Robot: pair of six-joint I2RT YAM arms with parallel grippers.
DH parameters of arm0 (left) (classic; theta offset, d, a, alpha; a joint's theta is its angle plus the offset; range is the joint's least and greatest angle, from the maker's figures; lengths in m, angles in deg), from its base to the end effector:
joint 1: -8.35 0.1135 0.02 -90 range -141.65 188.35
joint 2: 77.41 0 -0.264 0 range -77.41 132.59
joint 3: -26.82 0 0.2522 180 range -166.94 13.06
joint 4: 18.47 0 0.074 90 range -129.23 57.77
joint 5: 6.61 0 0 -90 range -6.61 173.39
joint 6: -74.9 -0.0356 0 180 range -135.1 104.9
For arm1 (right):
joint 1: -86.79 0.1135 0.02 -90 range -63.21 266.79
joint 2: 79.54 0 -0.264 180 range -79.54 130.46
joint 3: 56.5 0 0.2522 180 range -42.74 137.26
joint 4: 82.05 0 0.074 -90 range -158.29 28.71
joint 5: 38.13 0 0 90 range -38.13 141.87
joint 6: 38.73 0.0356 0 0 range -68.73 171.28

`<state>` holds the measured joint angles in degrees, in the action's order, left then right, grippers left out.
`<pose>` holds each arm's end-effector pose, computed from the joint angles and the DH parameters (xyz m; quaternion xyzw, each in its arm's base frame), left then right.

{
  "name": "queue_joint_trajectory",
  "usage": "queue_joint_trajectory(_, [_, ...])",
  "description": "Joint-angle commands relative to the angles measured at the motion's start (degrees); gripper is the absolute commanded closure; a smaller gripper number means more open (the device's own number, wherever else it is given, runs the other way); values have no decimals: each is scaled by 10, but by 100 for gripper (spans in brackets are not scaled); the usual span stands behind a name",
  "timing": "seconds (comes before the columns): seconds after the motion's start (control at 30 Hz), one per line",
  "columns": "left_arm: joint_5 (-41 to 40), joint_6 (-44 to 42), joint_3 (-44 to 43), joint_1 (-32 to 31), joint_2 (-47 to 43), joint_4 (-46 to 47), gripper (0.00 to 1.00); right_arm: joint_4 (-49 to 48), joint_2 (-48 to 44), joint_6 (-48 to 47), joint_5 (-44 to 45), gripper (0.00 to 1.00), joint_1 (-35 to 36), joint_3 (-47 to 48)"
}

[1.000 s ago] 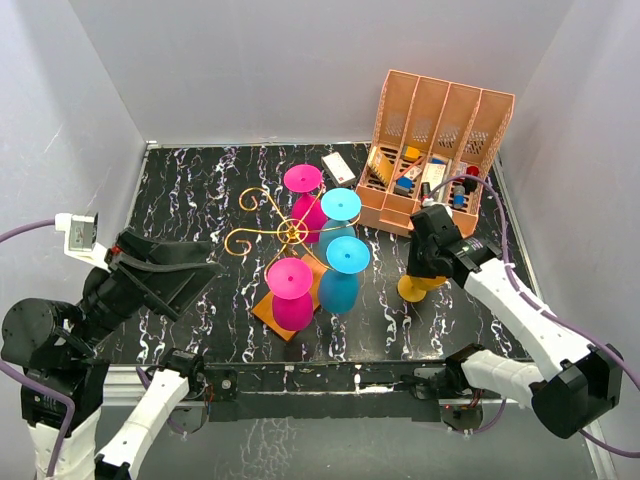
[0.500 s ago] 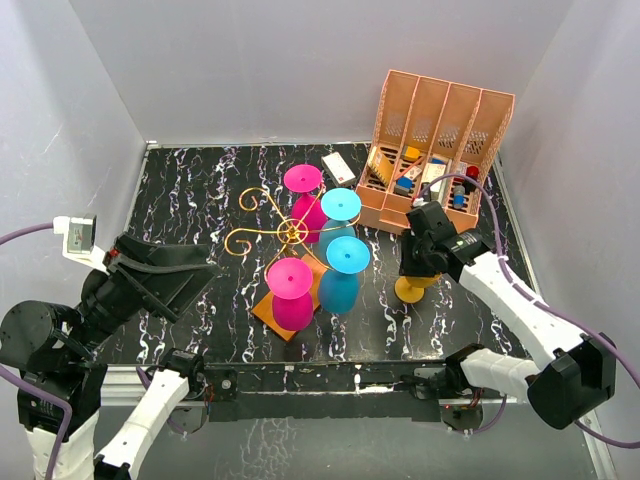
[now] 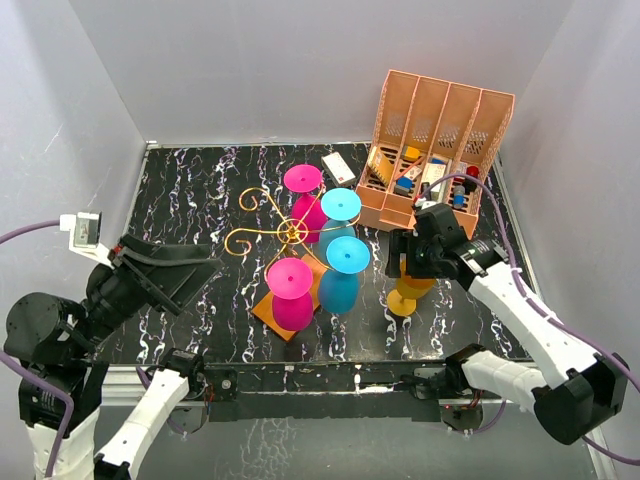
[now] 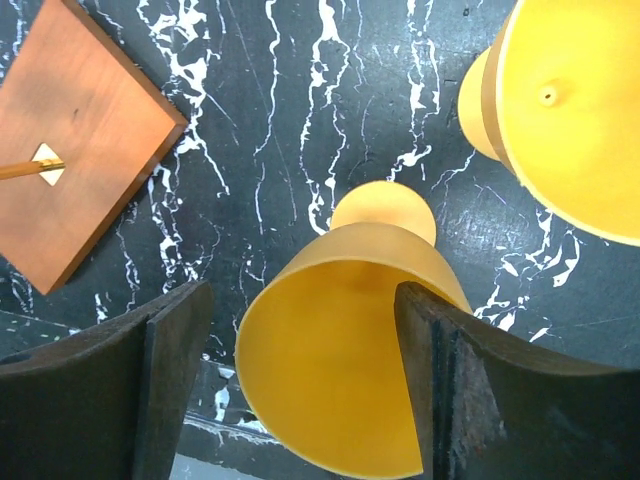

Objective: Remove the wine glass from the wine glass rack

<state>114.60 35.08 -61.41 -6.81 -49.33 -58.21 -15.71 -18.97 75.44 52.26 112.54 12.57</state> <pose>0.0053 -0.0205 0.4929 0.0453 0.5906 -0.5562 0.5829 0.1785 0.0858 0.2879 -0.0123 0.9608 0.1139 0.2525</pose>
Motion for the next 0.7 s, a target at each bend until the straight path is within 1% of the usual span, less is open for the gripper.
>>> queue_joint_trajectory(0.0, [-49,-1,-19,2,24,-62,3,-19,-32,-9,-14,18,-2,6])
queue_joint_trajectory(0.07, [-67,-9,-26,2,30,-93,3,-15,-42,-9,-20,14,-2,7])
queue_joint_trajectory(0.17, [-99,-16,-29,3,35,-128,3,-10,-60,-11,-29,4,-1,11])
queue_joint_trajectory(0.23, [-135,-7,-32,2,41,-162,3,-7,-78,-16,-32,2,-1,12])
queue_joint_trajectory(0.3, [-174,12,-38,2,53,-206,3,-6,-100,-19,-30,1,-1,7])
queue_joint_trajectory(0.37, [-180,20,-38,2,63,-233,3,-17,-124,-17,-28,1,-1,-2])
queue_joint_trajectory(0.5, [-174,20,-26,1,66,-238,3,-25,-145,-19,-22,1,-1,1])
queue_joint_trajectory(0.67, [-193,26,-21,2,72,-257,3,-15,-149,-18,-8,1,-2,11])
